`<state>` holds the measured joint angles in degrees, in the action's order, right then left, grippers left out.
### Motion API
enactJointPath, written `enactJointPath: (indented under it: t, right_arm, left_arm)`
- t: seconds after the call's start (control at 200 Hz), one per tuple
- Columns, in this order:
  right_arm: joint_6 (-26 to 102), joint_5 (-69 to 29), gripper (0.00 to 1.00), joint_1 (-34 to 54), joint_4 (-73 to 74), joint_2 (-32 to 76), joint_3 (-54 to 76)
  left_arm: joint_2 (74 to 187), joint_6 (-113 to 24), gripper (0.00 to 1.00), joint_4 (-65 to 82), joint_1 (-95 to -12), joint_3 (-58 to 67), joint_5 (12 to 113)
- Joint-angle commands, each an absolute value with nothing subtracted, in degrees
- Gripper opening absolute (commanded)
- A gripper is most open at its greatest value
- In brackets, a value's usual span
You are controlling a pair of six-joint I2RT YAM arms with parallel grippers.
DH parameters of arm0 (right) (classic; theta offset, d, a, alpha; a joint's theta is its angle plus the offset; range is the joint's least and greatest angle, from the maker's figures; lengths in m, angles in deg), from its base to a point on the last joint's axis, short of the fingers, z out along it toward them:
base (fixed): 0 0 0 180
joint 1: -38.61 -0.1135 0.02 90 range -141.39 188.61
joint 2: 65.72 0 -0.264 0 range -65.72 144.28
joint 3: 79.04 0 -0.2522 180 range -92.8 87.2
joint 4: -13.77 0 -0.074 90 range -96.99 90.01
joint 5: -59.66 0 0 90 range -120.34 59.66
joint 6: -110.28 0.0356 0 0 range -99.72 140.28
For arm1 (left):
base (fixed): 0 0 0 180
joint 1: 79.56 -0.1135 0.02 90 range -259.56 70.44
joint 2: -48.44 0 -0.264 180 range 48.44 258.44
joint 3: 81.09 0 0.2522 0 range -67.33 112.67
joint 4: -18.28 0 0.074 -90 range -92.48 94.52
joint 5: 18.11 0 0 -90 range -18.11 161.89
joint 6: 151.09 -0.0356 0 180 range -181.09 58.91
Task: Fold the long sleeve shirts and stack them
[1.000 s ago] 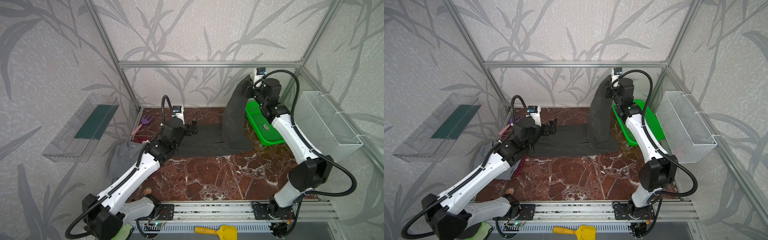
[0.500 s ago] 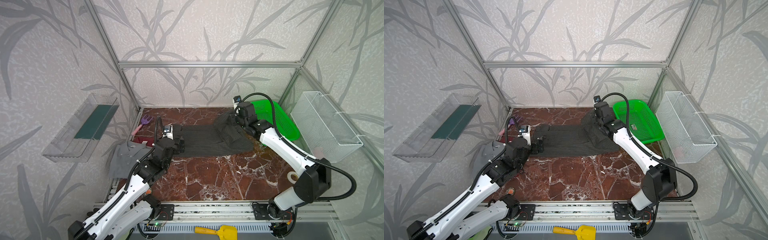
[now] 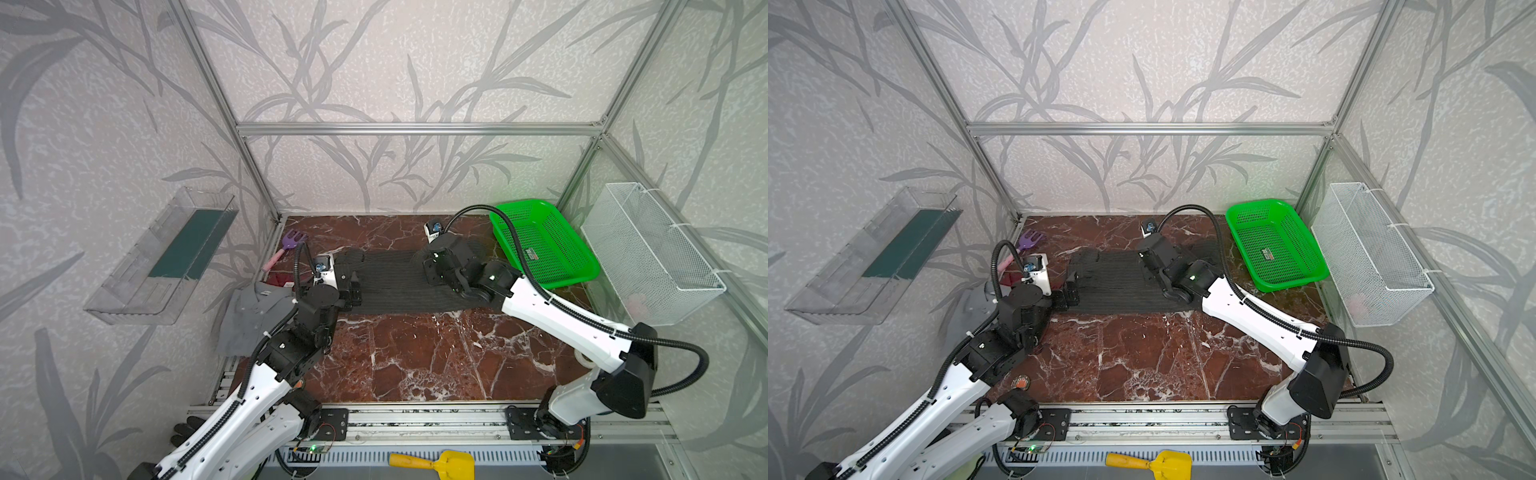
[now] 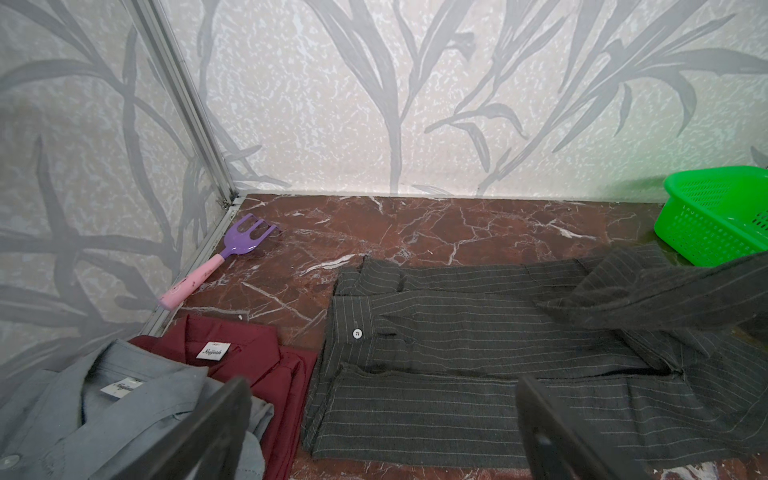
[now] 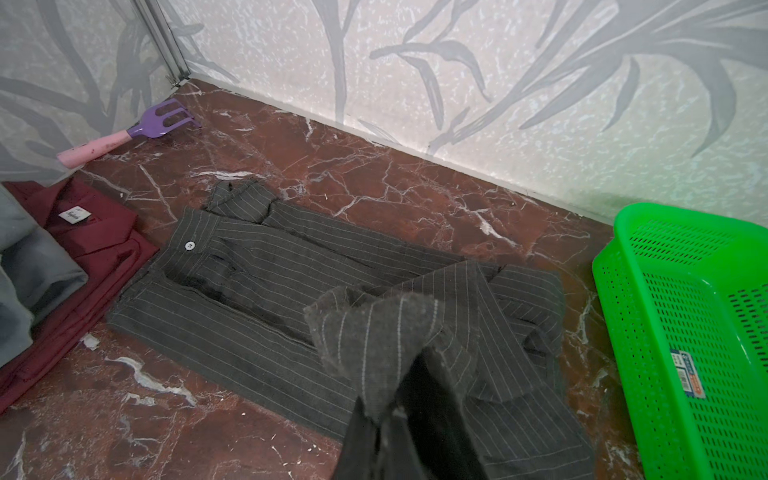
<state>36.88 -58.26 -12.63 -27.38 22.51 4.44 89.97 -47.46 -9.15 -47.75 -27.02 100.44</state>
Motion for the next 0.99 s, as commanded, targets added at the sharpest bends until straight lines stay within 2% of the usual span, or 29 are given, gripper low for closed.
enactJointPath:
  t: [0.0,0.195,0.285,0.38,0.63,0.79,0.99]
  right_arm:
    - [44.52,-62.98,0.00,-14.82,-28.62,24.23,4.19]
    - [52.47,-70.55,0.00,-22.14,-23.99,26.35,4.13]
    - [57.67,-74.90,0.00,-24.15,-24.72,28.73,2.07]
    - [65.60,-75.37,0.00,-24.56,-28.17,31.74,-1.44]
    - [77.13,-78.64,0.00,-25.16,-44.31,50.35,-20.10]
    - [80.43,-81.63,0.00,-25.11,-47.90,58.29,-28.67]
    - [78.54,-80.13,0.00,-25.16,-48.59,67.84,-38.77]
  left_arm:
    - [89.03,-47.38,0.99,-7.72,-48.05,-27.87,101.88]
    - [87.75,-47.47,0.99,-6.98,-48.01,-28.49,102.48]
    - [87.47,-47.31,0.99,-6.79,-48.03,-28.65,102.52]
    - [87.15,-47.20,0.99,-6.58,-48.01,-28.86,102.79]
    - [85.28,-47.35,0.99,-5.88,-48.03,-29.48,109.61]
    - [82.50,-47.40,0.99,-4.10,-48.07,-30.83,113.06]
    - [80.74,-48.12,0.99,-2.78,-48.03,-31.63,117.65]
